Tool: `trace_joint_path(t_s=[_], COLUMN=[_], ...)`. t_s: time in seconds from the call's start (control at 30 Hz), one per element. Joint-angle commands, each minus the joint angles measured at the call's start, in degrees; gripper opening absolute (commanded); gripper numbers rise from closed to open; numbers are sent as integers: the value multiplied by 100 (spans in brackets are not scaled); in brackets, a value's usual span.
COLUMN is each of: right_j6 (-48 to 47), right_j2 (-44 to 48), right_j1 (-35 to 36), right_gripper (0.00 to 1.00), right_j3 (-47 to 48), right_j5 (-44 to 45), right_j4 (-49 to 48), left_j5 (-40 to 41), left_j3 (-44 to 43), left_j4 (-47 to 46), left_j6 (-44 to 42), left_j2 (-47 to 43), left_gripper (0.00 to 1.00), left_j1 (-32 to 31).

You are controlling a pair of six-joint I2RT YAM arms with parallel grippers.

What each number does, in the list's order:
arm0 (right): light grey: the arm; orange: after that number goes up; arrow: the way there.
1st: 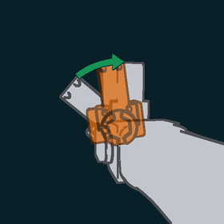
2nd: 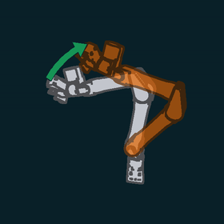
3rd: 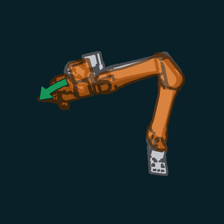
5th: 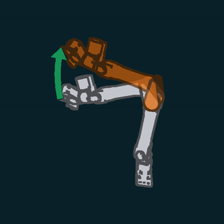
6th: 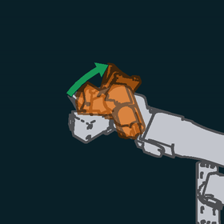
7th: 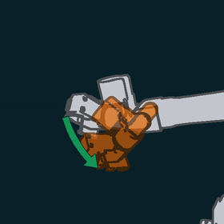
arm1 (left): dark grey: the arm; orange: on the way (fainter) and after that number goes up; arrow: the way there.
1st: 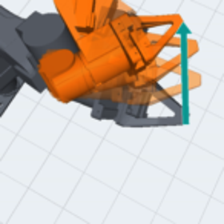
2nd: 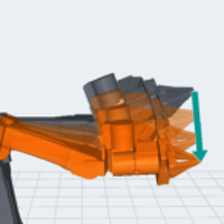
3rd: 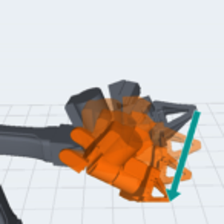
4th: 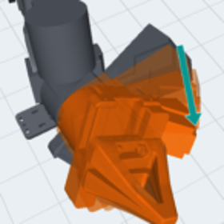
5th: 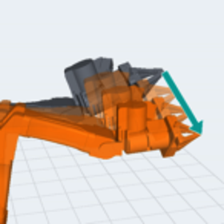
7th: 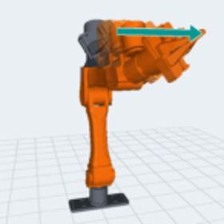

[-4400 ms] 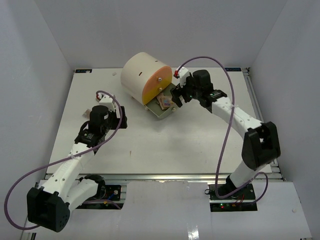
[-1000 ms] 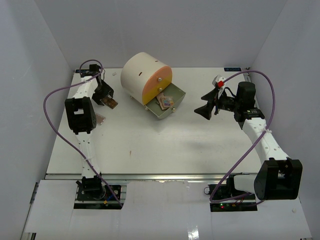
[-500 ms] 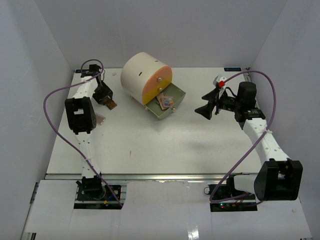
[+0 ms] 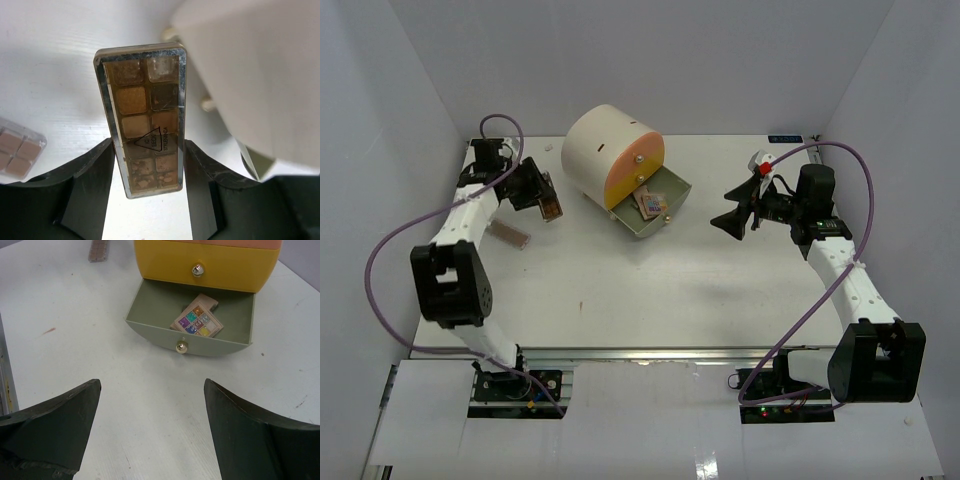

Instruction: Organize the makeup

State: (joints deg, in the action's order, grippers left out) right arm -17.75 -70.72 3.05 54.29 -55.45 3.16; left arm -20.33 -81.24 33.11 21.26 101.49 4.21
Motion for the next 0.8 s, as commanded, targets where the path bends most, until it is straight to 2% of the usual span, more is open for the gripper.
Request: trace_joint_path(t_s=[0.0,0.1,0.23,0.33,0.47,0.63,0.77], right_j6=[71,87,77,62,43,26,-13], right_j2=[137,131,118,154,190,164,126], right_j1=[-32,-48,-41,-49,-85,-138,-139], right_gripper=[90,90,90,90,90,90,90], right_j3=[-67,-83,-93,-128,-164,-173,-161], right_j5=[-134,-142,-118,-72,-45,-79,-133], right_j4=[-143,-166,-166,-166,-166,-166,-144], left_j5=[-618,-399,410,881,1645,2668,3065], left_j3=[1033,1687,1702,1383,261,-908,-1649], left_j4=[-828,-903,-993,-999,-842,-754,-716], left_j6=[-715,-1207,-1734,-1971,-2448,-2817,-3078], left_j2=[-1819,-2597,-3071,-2662,-1695,-525,266], left_gripper=[0,0,0,0,0,2,8], left_j1=[-231,-818,-2237,-2861,-3731,-4197,-4363])
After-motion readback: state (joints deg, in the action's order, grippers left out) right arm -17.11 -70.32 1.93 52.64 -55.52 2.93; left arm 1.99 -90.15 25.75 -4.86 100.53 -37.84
